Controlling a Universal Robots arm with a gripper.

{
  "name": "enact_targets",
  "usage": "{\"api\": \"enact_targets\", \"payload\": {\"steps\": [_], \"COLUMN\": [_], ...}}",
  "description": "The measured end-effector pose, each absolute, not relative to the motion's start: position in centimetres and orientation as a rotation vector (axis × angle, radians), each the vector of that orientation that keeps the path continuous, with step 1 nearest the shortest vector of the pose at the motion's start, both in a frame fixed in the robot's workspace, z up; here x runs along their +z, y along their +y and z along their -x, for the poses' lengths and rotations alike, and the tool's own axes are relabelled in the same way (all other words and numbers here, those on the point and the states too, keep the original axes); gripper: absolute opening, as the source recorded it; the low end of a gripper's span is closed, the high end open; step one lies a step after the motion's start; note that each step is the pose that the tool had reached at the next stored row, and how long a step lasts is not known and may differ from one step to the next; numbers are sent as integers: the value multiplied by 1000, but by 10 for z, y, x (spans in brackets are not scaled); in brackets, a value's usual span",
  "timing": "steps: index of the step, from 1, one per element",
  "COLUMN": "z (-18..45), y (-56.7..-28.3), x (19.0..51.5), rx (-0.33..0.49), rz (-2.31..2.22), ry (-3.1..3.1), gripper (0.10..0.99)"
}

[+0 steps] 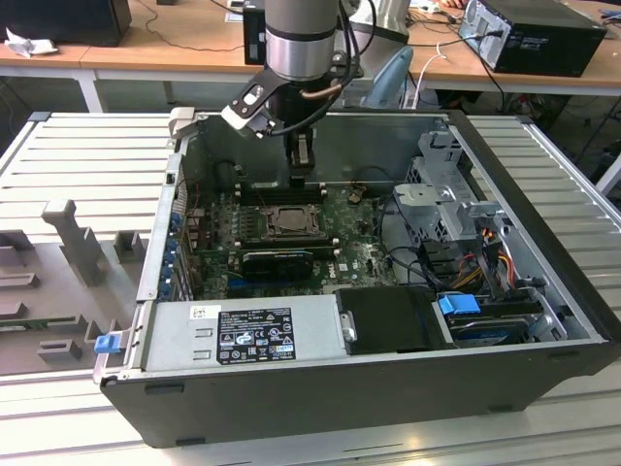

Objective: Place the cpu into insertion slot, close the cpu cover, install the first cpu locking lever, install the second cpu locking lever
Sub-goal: 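Install the first cpu locking lever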

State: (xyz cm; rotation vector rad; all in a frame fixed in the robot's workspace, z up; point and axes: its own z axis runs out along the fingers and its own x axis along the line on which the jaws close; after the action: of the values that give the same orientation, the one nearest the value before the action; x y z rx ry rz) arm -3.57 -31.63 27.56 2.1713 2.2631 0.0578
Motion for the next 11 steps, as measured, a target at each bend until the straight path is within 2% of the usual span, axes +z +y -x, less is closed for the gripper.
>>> {"api": "enact_targets", "payload": {"steps": [11], "z": [36], "y": [-316], "x": [275], "rx": [54], "rz": [-1869], "ry": [2520], "gripper": [106]}}
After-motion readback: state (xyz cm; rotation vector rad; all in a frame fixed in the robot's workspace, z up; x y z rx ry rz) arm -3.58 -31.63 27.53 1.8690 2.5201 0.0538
